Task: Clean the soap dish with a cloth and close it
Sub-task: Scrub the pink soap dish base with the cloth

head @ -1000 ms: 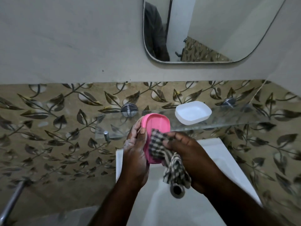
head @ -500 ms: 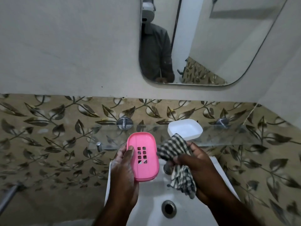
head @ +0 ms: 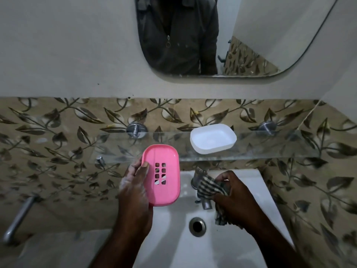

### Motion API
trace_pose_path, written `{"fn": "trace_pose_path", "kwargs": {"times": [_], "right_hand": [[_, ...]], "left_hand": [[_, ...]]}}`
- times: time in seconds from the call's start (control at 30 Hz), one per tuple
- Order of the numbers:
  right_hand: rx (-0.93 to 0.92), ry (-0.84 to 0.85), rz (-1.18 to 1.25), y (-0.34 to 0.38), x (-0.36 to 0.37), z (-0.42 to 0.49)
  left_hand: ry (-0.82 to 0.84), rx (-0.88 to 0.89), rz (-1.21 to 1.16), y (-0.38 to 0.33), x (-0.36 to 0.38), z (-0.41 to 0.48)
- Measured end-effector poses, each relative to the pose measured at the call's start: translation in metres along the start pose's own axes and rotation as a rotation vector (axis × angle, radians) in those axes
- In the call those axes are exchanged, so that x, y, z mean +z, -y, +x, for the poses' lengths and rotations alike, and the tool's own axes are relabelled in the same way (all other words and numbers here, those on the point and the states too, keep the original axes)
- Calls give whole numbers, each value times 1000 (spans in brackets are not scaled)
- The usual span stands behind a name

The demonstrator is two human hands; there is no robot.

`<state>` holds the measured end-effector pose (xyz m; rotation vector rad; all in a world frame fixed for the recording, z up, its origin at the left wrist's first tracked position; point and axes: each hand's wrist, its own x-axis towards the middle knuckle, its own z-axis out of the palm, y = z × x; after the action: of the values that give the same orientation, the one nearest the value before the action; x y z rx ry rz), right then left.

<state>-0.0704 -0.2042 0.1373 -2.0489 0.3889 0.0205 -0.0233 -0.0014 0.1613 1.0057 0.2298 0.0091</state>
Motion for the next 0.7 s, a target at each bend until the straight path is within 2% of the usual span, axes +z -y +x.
{"fn": "trace_pose_path", "kwargs": {"times": [0.13, 0.37, 0.53, 0.7], "right_hand": [[-14, -22, 68, -5, 6, 11], [-49, -99, 16, -23, 10, 49], [8, -101, 230, -29, 11, 80], [2, -166, 67, -50, 30, 99]], "left_hand": [[-13, -5, -1, 2, 7, -3], [-52, 2, 11, -1, 6, -7], [-69, -11, 28, 1, 0, -8], [-67, -23, 32, 3, 2, -11]]}}
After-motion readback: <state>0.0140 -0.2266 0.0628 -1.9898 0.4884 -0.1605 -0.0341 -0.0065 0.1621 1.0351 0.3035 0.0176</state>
